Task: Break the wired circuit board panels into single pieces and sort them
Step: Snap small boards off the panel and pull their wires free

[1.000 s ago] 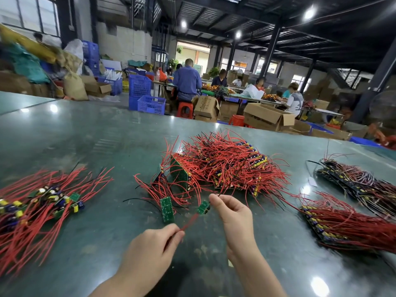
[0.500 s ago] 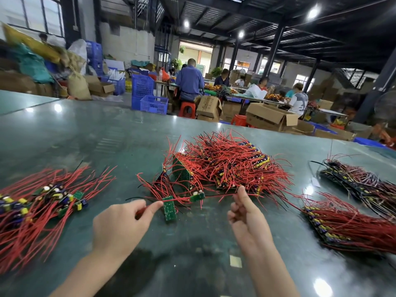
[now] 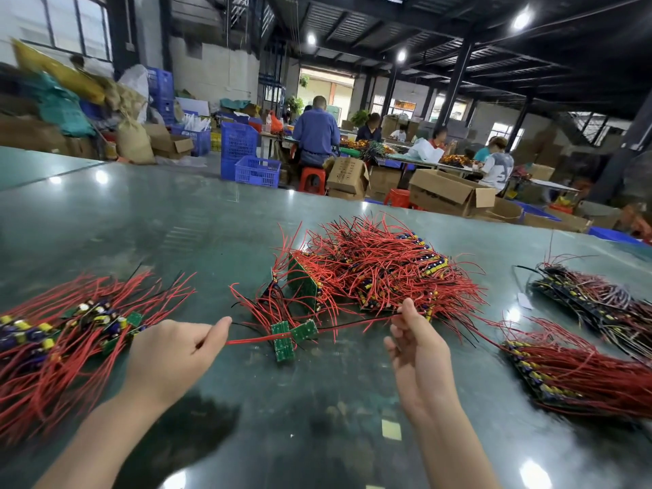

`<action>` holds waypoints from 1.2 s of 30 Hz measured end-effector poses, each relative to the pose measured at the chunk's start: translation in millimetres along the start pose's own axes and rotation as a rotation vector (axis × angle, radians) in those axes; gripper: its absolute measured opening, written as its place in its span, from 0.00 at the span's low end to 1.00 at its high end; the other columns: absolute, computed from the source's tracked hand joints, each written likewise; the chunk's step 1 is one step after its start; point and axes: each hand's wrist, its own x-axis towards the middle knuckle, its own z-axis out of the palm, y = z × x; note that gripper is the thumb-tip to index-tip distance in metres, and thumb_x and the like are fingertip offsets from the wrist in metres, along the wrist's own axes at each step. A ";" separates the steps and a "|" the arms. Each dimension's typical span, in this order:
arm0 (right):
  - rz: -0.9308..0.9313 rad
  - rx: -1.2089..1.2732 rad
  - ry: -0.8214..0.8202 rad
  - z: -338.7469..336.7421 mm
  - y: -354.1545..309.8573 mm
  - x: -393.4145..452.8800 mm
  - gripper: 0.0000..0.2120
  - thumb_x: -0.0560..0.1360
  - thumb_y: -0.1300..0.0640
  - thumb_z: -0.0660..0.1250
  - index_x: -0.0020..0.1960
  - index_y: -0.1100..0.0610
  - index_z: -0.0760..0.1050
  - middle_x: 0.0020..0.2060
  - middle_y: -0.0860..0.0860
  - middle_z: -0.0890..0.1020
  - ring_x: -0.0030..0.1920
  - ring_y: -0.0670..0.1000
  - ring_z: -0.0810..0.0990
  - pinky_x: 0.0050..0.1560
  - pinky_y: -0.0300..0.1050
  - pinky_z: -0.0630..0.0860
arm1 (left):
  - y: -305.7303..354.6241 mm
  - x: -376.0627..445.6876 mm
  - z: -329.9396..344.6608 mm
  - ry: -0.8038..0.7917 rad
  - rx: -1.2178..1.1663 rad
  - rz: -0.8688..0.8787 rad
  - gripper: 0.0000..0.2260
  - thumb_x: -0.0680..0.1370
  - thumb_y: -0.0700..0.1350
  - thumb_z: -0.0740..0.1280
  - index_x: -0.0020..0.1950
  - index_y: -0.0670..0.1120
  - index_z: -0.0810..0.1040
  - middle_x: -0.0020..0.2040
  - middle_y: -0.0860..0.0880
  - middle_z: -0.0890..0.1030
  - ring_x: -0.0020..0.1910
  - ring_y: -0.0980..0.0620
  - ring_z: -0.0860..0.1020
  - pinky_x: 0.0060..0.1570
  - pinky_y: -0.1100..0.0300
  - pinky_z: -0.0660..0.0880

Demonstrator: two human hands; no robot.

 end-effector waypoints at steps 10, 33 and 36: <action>0.021 0.075 -0.099 7.9 6.0 -7.6 0.06 0.62 0.55 0.71 0.29 0.53 0.75 0.27 0.46 0.74 0.28 0.42 0.73 0.33 0.37 0.66 | -13.1 7.7 1.4 -0.018 0.082 -0.262 0.27 0.76 0.48 0.66 0.20 0.45 0.60 0.20 0.47 0.68 0.27 0.41 0.70 0.27 0.61 0.58; -0.282 -0.080 -0.241 11.7 6.1 -21.7 0.09 0.61 0.51 0.73 0.28 0.52 0.75 0.28 0.47 0.74 0.32 0.43 0.71 0.44 0.41 0.65 | -25.2 6.5 3.6 0.188 -0.055 -0.361 0.21 0.77 0.54 0.65 0.30 0.45 0.64 0.22 0.49 0.67 0.26 0.42 0.68 0.27 0.57 0.58; -0.254 -0.035 -0.234 9.2 3.5 -17.7 0.09 0.63 0.53 0.72 0.28 0.52 0.74 0.28 0.46 0.74 0.32 0.43 0.72 0.41 0.38 0.69 | -22.6 10.2 4.3 0.194 -0.327 -0.377 0.21 0.76 0.51 0.68 0.30 0.42 0.65 0.24 0.46 0.66 0.26 0.47 0.63 0.30 0.52 0.60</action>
